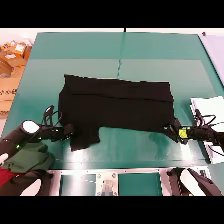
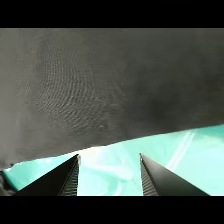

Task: Fold the shirts.

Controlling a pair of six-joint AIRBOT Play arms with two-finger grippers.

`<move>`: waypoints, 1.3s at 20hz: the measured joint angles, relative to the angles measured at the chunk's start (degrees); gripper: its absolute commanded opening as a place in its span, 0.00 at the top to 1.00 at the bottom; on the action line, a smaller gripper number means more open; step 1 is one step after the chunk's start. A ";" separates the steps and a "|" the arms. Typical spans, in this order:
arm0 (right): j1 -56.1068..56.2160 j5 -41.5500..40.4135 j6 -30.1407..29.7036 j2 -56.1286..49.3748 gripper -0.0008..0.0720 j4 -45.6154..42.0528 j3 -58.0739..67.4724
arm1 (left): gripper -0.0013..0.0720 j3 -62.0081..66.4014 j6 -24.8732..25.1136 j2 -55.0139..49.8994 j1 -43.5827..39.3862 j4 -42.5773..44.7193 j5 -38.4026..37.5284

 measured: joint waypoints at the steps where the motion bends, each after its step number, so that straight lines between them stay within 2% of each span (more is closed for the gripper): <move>1: 0.00 -0.07 0.72 0.00 0.39 -0.57 0.00 | 0.96 0.33 0.66 0.00 -0.09 -0.04 -0.15; 7: 0.00 -2.43 3.61 -0.55 0.39 -2.99 -0.26 | 0.96 5.14 3.87 0.17 -0.42 0.20 -8.98; 13: 0.00 -7.15 5.49 -6.23 0.39 -2.12 -0.94 | 0.96 7.65 4.85 0.35 -0.42 0.50 -17.79; 15: 0.02 -10.23 5.57 -7.98 0.47 -0.96 -1.07 | 0.96 7.89 4.92 0.39 -0.42 0.52 -19.32; 16: 0.02 -12.17 5.60 -8.63 0.54 -0.37 -1.11 | 0.96 7.96 5.03 0.39 -0.44 0.46 -20.00; 17: 0.11 -14.34 5.60 -9.11 0.72 -0.22 -1.14 | 0.96 8.02 5.14 0.39 -0.42 0.48 -20.55; 18: 0.11 -16.11 5.55 -9.46 0.97 -0.39 -1.22 | 0.96 8.04 5.35 0.39 -0.42 0.37 -21.16; 22: 0.04 -18.08 2.99 -10.08 0.97 -0.66 -0.92 | 0.96 8.94 5.90 0.39 -0.44 0.24 -23.04; 26: 0.00 -12.13 1.16 -9.25 0.97 -6.19 1.81 | 0.96 12.94 5.95 0.85 -0.44 0.26 -27.63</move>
